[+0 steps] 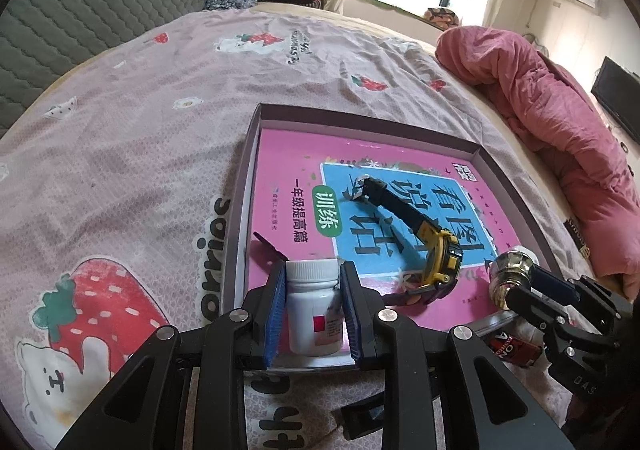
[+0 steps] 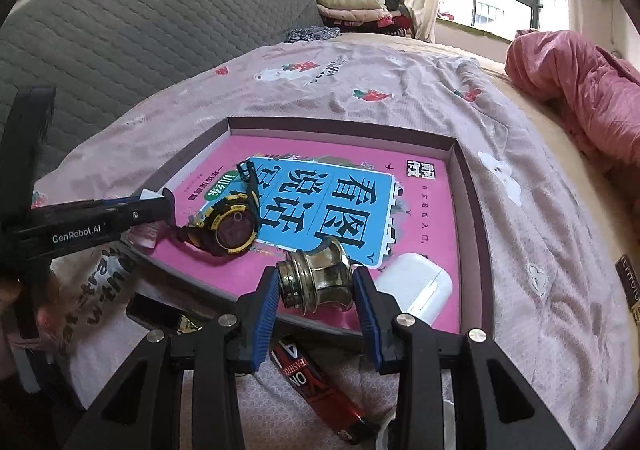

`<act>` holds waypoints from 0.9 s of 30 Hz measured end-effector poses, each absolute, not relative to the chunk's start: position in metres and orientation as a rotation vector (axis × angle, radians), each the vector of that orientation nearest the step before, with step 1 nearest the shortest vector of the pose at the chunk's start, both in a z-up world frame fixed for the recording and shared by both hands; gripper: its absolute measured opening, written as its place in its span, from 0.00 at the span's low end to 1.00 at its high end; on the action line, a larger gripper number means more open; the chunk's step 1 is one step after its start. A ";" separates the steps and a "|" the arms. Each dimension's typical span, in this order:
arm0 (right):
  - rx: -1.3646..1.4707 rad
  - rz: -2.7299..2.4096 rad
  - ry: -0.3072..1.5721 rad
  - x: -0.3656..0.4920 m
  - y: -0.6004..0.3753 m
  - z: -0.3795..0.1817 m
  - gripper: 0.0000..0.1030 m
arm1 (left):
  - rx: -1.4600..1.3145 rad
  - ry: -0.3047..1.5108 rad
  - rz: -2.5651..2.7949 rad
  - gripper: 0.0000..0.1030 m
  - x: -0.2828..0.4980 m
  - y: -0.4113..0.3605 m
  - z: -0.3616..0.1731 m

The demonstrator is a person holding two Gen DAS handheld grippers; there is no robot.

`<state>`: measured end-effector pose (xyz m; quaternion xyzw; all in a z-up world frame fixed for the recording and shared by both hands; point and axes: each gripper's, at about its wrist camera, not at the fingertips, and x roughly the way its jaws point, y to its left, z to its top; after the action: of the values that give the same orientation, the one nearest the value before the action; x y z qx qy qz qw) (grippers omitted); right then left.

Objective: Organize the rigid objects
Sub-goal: 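Carry the pill bottle and doorknob over the grey box with both grippers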

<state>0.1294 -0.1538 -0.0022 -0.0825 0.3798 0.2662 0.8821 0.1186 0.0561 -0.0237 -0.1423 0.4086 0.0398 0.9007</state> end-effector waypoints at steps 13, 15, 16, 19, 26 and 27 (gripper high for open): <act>-0.098 0.576 0.825 0.133 -0.159 -0.004 0.37 | -0.309 0.844 0.093 0.27 0.116 0.060 -0.023; -0.097 0.577 0.826 0.134 -0.159 -0.004 0.37 | -0.310 0.844 0.094 0.26 0.116 0.060 -0.023; -0.097 0.577 0.827 0.133 -0.159 -0.003 0.37 | -0.311 0.845 0.094 0.27 0.116 0.060 -0.023; -0.098 0.579 0.829 0.133 -0.159 -0.003 0.37 | -0.311 0.848 0.093 0.27 0.115 0.061 -0.023; -0.080 0.586 0.843 0.134 -0.160 -0.004 0.38 | -0.315 0.860 0.073 0.26 0.116 0.057 -0.024; -0.080 0.586 0.843 0.134 -0.160 -0.004 0.37 | -0.313 0.860 0.073 0.26 0.116 0.056 -0.024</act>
<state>0.1338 -0.1595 -0.0040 -0.0380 0.4029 0.2801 0.8705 0.1162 0.0562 -0.0244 -0.1510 0.4152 0.0353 0.8964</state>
